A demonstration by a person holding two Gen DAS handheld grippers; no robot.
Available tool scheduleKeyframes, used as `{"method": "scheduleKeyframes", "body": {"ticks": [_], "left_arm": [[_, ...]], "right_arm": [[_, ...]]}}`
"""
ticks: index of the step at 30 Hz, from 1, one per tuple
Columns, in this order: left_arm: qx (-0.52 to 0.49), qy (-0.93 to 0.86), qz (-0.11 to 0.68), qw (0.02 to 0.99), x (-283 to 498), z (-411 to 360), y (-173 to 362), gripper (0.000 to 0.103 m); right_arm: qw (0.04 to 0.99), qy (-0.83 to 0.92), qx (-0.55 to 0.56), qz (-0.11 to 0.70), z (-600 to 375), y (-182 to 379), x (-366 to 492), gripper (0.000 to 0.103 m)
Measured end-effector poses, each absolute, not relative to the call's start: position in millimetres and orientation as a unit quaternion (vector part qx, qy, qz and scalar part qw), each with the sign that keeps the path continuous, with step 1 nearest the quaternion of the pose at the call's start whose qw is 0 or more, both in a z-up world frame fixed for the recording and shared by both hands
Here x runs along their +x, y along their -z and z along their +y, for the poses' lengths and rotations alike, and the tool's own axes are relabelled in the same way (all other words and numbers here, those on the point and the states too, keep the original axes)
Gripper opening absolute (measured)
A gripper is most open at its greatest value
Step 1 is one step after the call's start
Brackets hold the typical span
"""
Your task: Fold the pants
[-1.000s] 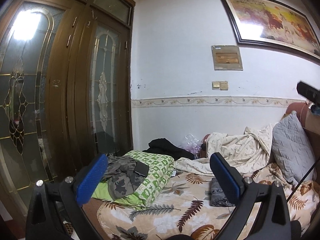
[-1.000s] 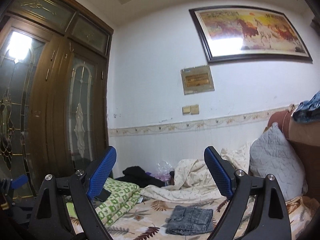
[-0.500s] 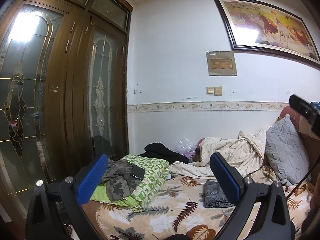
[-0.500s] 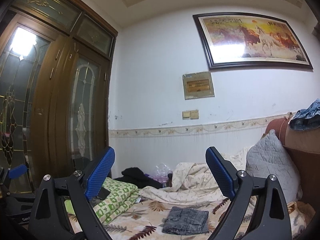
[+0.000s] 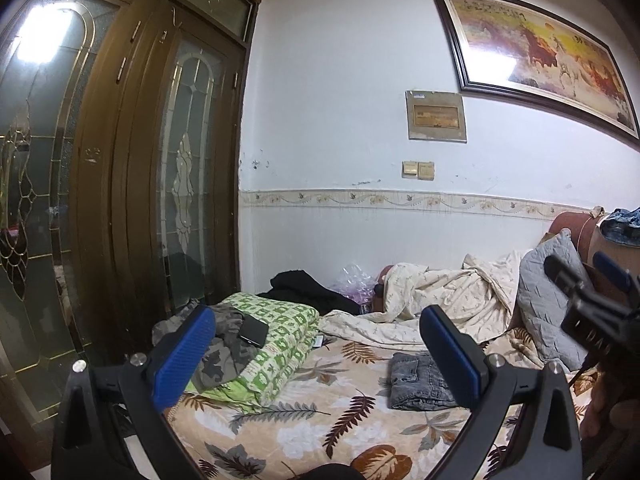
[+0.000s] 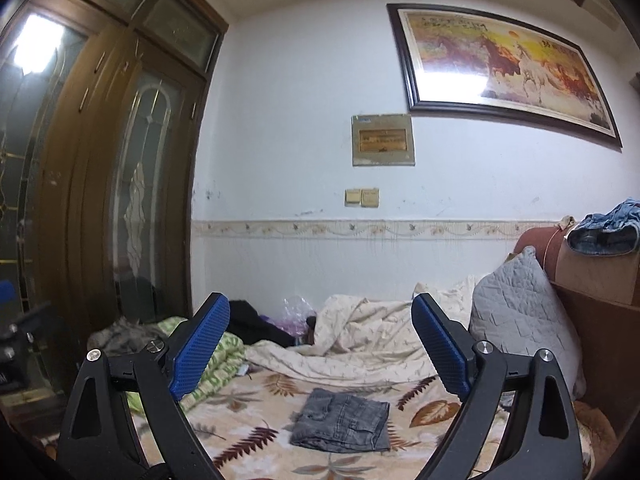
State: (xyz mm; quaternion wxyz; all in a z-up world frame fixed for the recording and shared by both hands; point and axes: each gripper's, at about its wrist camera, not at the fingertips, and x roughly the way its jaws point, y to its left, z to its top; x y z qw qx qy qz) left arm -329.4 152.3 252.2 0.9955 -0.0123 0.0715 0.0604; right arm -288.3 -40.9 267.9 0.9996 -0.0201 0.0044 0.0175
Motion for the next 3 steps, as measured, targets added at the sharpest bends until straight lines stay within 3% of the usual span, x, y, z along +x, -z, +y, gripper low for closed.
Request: {"method": "scheduleKeyframes", "body": {"ticks": [3], "left_arm": [[-0.014, -0.049, 0.086, 0.995, -316.4, 145.3, -246.0, 0.103]], "right_arm": [[0.999, -0.014, -0.017, 0.027, -45.7, -256.3, -272.8, 0.093]]}}
